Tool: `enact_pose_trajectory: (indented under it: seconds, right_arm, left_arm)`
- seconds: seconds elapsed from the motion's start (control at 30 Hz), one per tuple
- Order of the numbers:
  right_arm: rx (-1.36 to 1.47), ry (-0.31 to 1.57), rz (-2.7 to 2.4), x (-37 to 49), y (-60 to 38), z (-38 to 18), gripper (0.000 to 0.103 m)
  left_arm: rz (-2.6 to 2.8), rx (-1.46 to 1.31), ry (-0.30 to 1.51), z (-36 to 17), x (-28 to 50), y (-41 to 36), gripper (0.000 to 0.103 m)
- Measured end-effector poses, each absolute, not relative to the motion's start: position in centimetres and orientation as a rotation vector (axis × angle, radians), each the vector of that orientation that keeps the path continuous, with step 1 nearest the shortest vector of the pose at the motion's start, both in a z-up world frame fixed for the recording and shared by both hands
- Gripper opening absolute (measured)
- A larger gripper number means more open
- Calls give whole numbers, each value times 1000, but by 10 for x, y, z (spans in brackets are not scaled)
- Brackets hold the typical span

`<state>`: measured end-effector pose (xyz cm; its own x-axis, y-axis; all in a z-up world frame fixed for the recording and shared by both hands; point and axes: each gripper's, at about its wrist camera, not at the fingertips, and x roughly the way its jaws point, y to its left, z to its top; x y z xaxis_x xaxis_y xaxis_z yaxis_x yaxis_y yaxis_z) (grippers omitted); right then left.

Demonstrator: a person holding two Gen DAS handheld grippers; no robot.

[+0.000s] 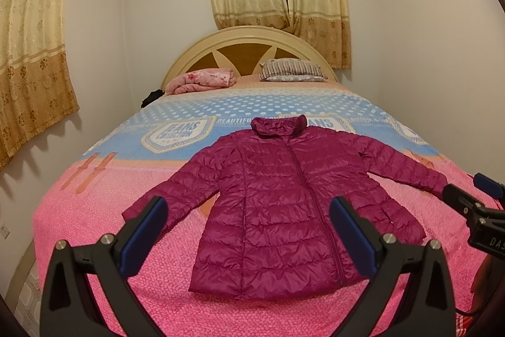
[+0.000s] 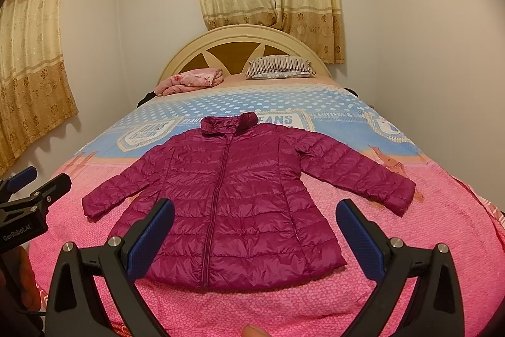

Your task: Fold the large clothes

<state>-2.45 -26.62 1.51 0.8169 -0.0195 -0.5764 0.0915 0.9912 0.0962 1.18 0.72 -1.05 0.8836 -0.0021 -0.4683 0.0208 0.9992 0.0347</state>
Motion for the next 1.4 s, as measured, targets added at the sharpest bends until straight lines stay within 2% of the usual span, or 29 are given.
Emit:
enact_pose_trajectory:
  seconds: [0.33,0.67,0.73,0.77,0.8,0.93,1.03,1.13,1.2,1.27,1.4]
  right_arm:
    - [180,649,-37,-1,-286,-19,102]
    - [411,724,-260,40,-413,-95,102]
    - [427,754,-335,50,-446,-109,96]
    - [456,769,-363,55,-463,-117,85]
    - [489,778,-382,58,-478,-122,80]
    - [634,793,-470,74,-538,-145,77]
    - [702,814,-478,89,-563,-160,65]
    - [775,831,-486,100,-583,-175,49]
    - [752,832,-471,106,-587,-177,27]
    - [725,810,-466,107,-590,-173,18]
    - [653,776,-501,107,-598,-158,12]
  left_arm:
    - [-78,64,521,-42,36,-9,103]
    - [-49,86,610,-100,119,-16,103]
    - [-53,74,626,-108,129,-16,103]
    - [-56,75,630,-111,133,-17,103]
    - [-57,80,632,-112,135,-19,103]
    - [-65,116,648,-122,145,-29,103]
    - [-65,138,662,-128,151,-34,103]
    - [-69,142,679,-134,154,-35,103]
    - [-66,147,692,-138,157,-34,103]
    - [-64,146,698,-140,159,-32,103]
    - [-59,131,700,-139,161,-26,103]
